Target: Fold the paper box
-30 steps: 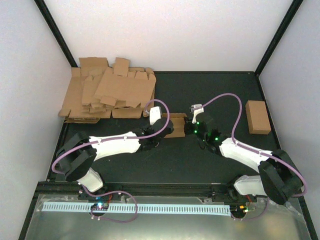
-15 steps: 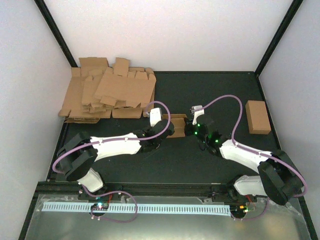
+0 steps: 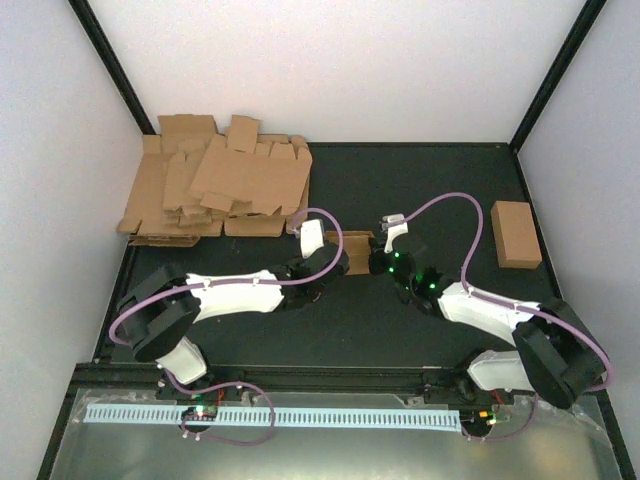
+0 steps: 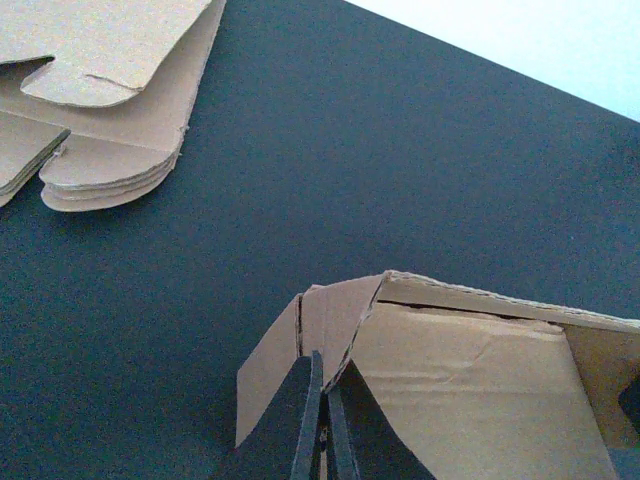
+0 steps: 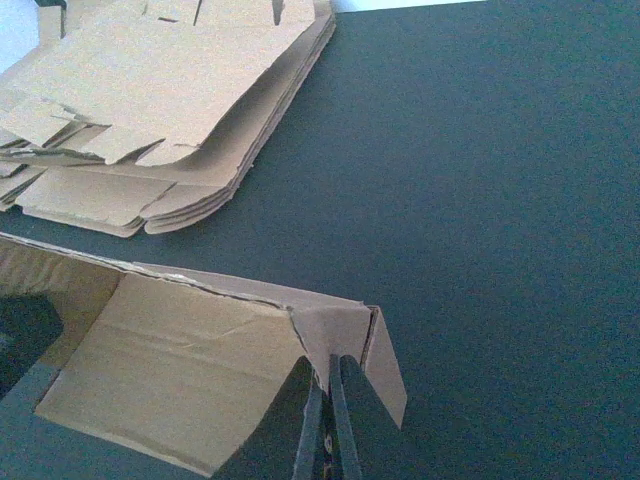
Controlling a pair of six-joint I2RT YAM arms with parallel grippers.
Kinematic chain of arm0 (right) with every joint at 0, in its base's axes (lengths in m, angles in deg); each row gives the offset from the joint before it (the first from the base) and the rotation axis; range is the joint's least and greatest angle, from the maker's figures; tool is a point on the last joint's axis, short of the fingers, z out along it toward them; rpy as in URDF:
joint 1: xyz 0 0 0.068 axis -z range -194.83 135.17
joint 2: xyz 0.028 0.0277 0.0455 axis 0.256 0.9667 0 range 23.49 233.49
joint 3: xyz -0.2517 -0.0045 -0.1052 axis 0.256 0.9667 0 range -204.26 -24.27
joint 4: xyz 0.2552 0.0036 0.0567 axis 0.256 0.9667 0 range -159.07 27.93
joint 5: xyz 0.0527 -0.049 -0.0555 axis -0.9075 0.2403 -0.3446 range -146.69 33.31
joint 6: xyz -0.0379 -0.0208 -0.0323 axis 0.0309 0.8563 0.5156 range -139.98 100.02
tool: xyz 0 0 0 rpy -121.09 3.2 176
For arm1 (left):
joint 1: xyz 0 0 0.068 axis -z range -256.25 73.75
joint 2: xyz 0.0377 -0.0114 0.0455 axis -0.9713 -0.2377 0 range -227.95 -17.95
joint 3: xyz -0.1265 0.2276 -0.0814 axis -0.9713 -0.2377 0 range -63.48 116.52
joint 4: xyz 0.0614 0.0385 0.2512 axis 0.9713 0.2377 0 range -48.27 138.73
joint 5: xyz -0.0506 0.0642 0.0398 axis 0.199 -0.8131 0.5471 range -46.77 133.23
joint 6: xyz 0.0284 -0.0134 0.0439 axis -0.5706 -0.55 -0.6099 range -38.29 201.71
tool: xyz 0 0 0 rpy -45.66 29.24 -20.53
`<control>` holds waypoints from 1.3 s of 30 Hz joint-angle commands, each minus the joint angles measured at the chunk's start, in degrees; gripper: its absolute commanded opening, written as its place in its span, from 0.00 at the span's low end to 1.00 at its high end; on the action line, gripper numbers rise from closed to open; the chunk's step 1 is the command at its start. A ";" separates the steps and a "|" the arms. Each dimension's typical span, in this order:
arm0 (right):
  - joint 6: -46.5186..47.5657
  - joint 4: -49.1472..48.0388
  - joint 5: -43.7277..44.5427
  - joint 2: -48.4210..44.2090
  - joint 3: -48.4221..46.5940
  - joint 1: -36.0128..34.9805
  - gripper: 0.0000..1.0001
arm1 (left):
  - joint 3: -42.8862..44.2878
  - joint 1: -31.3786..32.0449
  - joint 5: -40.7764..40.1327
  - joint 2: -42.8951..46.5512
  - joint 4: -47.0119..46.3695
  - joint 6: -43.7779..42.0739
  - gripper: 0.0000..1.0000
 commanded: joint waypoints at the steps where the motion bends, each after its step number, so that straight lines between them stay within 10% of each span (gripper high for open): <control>1: 0.75 3.91 2.33 1.31 1.42 -0.27 0.04 | -2.90 1.06 6.47 -4.39 6.52 -1.04 0.01; 29: -0.56 2.62 2.72 2.42 4.04 -0.41 0.02 | -0.08 1.90 5.69 -3.97 12.02 -0.97 0.15; 39: -0.13 5.29 4.43 0.38 2.89 -0.43 0.03 | 0.76 1.83 8.92 2.13 15.55 -3.16 0.48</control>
